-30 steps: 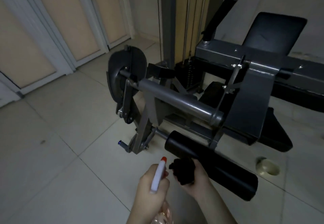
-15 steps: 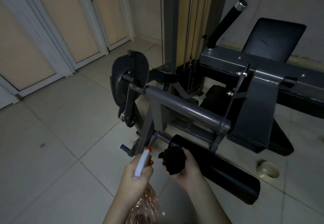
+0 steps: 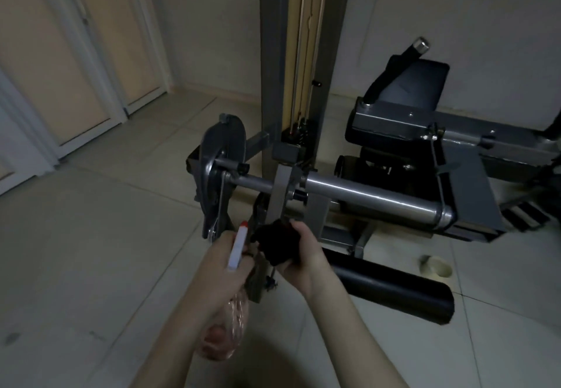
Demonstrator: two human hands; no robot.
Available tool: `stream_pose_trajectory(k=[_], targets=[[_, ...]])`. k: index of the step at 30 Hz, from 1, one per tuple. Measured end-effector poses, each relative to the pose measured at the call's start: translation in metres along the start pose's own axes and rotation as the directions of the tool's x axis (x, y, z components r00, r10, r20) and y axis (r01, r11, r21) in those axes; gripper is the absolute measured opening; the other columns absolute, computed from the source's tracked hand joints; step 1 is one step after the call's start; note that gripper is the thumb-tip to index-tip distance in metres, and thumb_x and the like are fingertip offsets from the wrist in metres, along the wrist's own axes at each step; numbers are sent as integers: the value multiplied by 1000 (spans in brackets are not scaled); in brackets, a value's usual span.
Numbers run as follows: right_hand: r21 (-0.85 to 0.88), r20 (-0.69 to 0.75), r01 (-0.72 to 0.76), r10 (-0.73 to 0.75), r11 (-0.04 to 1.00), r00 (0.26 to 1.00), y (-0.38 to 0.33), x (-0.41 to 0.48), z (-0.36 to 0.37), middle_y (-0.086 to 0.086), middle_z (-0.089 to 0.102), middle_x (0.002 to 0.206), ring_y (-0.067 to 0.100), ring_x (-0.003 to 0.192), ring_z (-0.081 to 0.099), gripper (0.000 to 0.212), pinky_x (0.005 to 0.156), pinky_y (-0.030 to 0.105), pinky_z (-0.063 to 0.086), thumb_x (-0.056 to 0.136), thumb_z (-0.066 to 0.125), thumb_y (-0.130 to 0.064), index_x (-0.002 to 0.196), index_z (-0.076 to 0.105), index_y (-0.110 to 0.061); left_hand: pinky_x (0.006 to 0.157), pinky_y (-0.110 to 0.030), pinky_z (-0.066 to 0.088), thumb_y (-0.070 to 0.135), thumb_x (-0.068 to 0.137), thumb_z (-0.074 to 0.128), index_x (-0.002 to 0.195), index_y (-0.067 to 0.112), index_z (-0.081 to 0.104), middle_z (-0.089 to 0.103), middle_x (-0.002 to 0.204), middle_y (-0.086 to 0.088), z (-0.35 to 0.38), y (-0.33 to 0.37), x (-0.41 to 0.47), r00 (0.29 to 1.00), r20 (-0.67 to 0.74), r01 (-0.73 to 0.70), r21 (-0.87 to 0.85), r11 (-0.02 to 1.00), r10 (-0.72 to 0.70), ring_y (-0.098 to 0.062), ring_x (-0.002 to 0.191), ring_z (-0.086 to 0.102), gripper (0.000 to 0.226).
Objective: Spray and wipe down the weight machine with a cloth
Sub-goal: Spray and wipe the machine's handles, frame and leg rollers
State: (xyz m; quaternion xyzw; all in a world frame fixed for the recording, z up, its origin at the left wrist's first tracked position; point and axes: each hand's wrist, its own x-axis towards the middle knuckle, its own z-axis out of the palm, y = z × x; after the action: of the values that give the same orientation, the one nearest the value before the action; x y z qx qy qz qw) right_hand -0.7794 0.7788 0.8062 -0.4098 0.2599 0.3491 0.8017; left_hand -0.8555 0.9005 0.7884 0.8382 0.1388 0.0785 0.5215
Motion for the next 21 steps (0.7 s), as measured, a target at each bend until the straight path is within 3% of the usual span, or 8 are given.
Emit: stream_pose_trajectory(k=[2, 6, 9, 11, 14, 17, 19, 21], targets=[[17, 20, 41, -42, 999, 999, -11, -1, 21, 19, 67, 96, 28, 85, 64, 31, 64, 33, 52, 95, 50, -32, 94, 62, -4, 62, -6, 37, 9, 93, 52, 87, 38, 44, 45, 82, 17, -13, -2, 20, 998, 38, -51, 53, 997, 49, 2, 74, 48, 31], [68, 23, 135, -137, 989, 990, -44, 5, 42, 21, 64, 111, 31, 101, 62, 30, 76, 34, 53, 93, 54, -32, 107, 58, -5, 61, -15, 37, 10, 91, 51, 86, 30, 45, 46, 75, 14, -27, -1, 55, 981, 135, -157, 119, 980, 140, 2, 64, 45, 22], [100, 6, 204, -205, 974, 979, -74, 19, 48, 19, 65, 108, 32, 102, 63, 28, 83, 35, 51, 92, 55, -32, 103, 60, -6, 59, -19, 36, 10, 90, 45, 70, 24, 38, 40, 64, 7, -27, 6, 82, 969, 181, -203, 194, 960, 168, -3, 54, 39, 26], [126, 10, 252, -255, 960, 967, -95, 34, 50, 19, 65, 105, 32, 95, 63, 29, 90, 38, 48, 93, 52, -32, 104, 60, -7, 66, -18, 37, 4, 92, 50, 73, 28, 44, 44, 68, 11, -31, 16, 102, 970, 156, -213, 165, 963, 188, -1, 60, 42, 31], [160, 2, 295, -300, 942, 954, -127, 64, 51, 21, 63, 111, 35, 102, 61, 31, 97, 42, 45, 93, 51, -31, 109, 59, -7, 67, -14, 39, 11, 92, 55, 92, 35, 48, 55, 85, 15, -39, 32, 133, 938, 133, -338, 155, 928, 320, 1, 75, 49, 24], [154, -2, 307, -311, 939, 950, -166, 96, 54, 18, 64, 106, 33, 94, 62, 32, 93, 41, 50, 93, 50, -33, 108, 60, -6, 66, -9, 38, 14, 93, 51, 94, 25, 54, 60, 86, 5, -41, 45, 168, 926, 83, -376, 149, 914, 368, -5, 75, 52, 12], [100, -63, 322, -317, 941, 946, -191, 115, 54, 18, 63, 110, 31, 90, 62, 37, 70, 34, 58, 92, 49, -34, 115, 58, -6, 64, -6, 40, 14, 91, 52, 90, 28, 56, 60, 81, 11, -41, 53, 188, 923, 78, -385, 126, 914, 378, 4, 69, 51, 14], [38, -113, 329, -324, 943, 939, -214, 132, 53, 17, 62, 103, 30, 80, 61, 35, 45, 24, 52, 93, 46, -34, 114, 57, -8, 60, -5, 41, 14, 90, 53, 84, 36, 55, 59, 74, 14, -37, 60, 208, 923, 79, -383, 81, 920, 377, 8, 63, 53, 22]])
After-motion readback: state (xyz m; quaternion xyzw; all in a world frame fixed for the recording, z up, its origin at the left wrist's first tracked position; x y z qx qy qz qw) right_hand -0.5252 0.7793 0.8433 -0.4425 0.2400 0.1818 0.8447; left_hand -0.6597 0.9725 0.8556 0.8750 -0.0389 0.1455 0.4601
